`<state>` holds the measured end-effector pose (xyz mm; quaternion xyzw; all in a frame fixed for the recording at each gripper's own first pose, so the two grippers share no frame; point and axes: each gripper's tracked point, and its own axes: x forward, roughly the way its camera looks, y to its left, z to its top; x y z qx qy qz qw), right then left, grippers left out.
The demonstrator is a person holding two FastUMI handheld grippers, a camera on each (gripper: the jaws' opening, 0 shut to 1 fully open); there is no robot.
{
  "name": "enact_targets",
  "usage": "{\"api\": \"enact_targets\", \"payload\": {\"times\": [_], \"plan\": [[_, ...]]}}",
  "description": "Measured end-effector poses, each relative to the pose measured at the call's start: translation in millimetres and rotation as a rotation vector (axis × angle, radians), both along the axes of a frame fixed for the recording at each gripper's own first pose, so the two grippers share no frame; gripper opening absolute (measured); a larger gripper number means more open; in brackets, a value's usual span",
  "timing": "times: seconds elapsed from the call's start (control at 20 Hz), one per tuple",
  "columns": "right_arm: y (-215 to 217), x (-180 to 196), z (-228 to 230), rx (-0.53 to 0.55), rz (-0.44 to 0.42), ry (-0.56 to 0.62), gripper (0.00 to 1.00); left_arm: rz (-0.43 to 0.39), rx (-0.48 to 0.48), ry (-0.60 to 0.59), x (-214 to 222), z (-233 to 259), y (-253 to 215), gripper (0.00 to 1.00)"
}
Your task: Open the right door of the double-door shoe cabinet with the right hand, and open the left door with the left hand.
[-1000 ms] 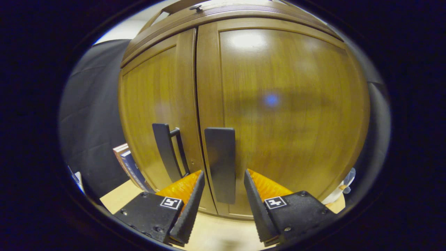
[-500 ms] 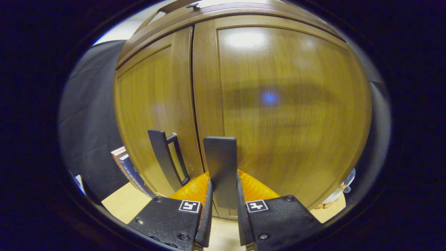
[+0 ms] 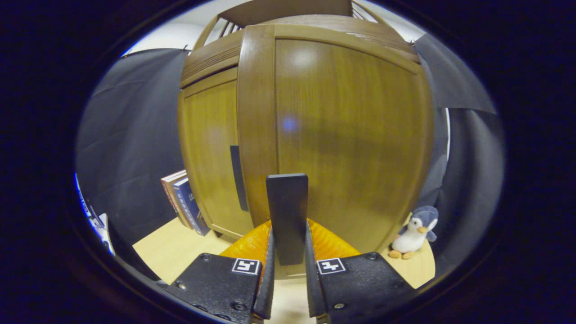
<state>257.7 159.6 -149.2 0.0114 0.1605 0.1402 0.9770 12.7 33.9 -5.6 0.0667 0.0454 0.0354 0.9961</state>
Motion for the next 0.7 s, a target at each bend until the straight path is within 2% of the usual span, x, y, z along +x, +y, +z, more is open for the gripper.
{"api": "enact_targets", "payload": {"times": [0.15,0.45,0.7], "plan": [[-29,-33,0,0.0,-0.055,-0.01,0.32,-0.077,0.025,0.005,-13,-13,-2,0.96],[-91,-81,1,0.009,-0.219,0.007,0.26,-0.228,-0.067,0.033,-28,-29,-27,0.96],[-120,-94,0,0.004,-0.251,0.001,0.17,-0.283,-0.059,0.037,-29,-30,-46,0.96]]}}
